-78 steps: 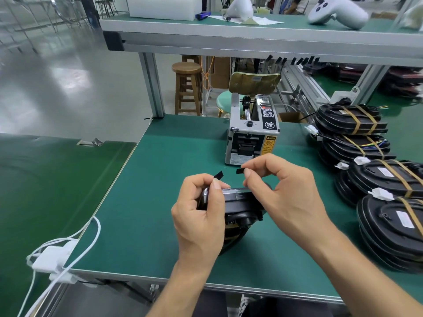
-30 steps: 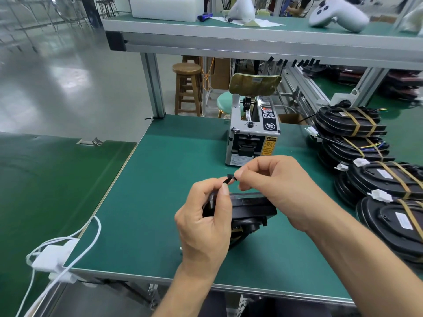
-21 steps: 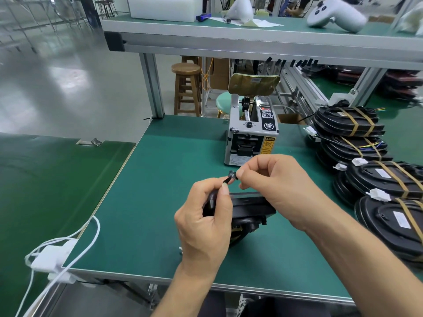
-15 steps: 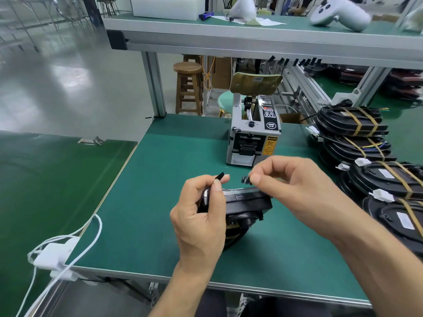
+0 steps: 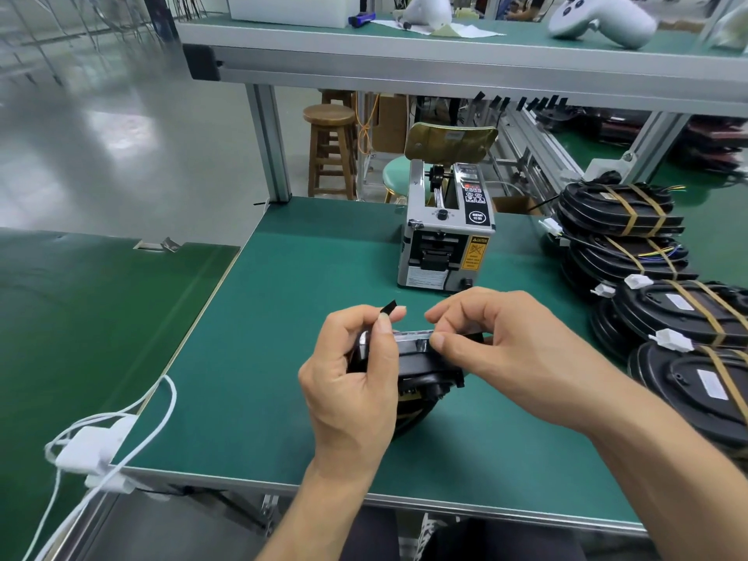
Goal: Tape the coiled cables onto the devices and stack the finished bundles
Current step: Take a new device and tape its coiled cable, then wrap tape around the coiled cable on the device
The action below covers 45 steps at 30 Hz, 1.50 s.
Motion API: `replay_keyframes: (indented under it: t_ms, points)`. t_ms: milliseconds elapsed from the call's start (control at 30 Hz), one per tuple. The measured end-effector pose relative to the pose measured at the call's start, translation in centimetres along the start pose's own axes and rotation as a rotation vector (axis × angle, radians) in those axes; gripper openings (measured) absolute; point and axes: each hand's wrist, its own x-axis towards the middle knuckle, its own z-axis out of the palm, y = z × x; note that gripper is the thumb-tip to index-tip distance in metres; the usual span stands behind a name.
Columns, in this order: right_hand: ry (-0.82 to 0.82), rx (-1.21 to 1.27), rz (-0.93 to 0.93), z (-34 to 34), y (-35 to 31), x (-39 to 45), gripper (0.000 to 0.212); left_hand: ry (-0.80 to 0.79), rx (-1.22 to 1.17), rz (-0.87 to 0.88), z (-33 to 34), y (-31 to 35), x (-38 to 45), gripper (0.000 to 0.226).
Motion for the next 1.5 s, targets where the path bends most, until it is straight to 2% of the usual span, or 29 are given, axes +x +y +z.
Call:
replay_keyframes:
  t_ms: [233, 900, 1500]
  points:
    - [-0.017, -0.046, 0.006, -0.3, -0.5, 0.2, 0.012, -0.009, 0.007, 0.017, 0.1, 0.3, 0.0, 0.006]
    - [0.066, -0.124, 0.084, 0.5, -1.3, 0.1, 0.013, -0.003, 0.002, 0.031, 0.0, 0.1, 0.0, 0.009]
    - [0.032, -0.235, 0.032, 0.2, -1.3, 0.8, 0.015, 0.013, 0.021, 0.025, -0.1, 0.0, 0.2, 0.006]
